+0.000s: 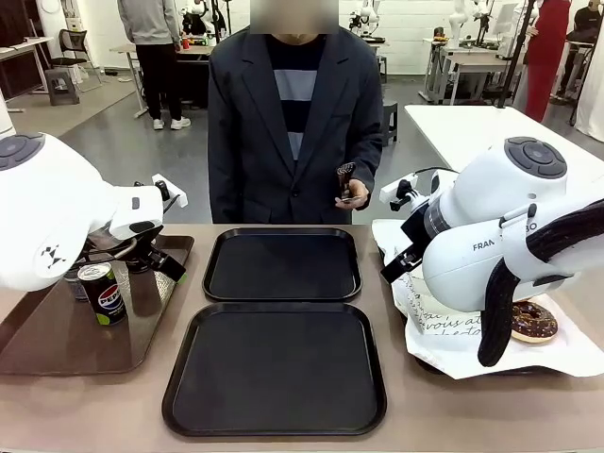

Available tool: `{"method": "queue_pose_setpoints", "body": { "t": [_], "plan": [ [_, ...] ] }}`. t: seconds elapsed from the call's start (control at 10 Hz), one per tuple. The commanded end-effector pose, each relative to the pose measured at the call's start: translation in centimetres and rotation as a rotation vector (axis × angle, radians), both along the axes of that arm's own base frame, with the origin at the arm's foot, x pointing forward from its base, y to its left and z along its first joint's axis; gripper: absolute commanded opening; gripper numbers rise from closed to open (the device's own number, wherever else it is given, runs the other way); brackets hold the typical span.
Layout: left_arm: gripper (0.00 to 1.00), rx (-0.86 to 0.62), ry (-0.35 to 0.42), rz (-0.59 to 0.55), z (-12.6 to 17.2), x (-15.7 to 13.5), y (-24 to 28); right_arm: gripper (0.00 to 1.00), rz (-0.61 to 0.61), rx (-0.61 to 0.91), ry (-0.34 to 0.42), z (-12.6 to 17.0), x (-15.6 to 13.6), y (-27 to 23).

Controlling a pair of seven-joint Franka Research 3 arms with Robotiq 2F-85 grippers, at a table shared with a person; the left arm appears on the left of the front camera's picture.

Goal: Set up donuts and drinks on trays.
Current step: Pick up one Pepsi coke and place it on the Flat Tray.

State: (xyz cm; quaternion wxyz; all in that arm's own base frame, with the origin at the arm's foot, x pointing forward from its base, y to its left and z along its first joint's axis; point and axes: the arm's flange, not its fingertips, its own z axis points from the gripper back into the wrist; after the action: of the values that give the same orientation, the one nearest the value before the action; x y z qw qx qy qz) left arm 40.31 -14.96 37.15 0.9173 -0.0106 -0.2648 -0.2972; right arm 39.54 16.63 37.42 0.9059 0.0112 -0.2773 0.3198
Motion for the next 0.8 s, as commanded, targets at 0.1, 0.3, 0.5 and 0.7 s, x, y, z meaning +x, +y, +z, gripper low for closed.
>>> {"method": "queue_pose_setpoints", "body": {
  "t": [0.1,0.3,0.5,0.7],
  "plan": [
    [1.0,0.0,0.0,0.0,0.0,0.0,0.0,1.0,0.0,0.0,0.0,0.0,0.0,0.0],
    [1.0,0.0,0.0,0.0,0.0,0.0,0.0,1.0,0.0,0.0,0.0,0.0,0.0,0.0],
    [1.0,0.042,0.162,-0.084,1.3,-4.9,1.7,1.0,0.063,0.063,0.189,0.7,-4.5,-1.5],
    [1.0,0.106,0.207,-0.135,5.5,-11.2,3.9,1.0,0.074,-0.009,0.285,3.4,-11.2,-2.8]
  ]
}}
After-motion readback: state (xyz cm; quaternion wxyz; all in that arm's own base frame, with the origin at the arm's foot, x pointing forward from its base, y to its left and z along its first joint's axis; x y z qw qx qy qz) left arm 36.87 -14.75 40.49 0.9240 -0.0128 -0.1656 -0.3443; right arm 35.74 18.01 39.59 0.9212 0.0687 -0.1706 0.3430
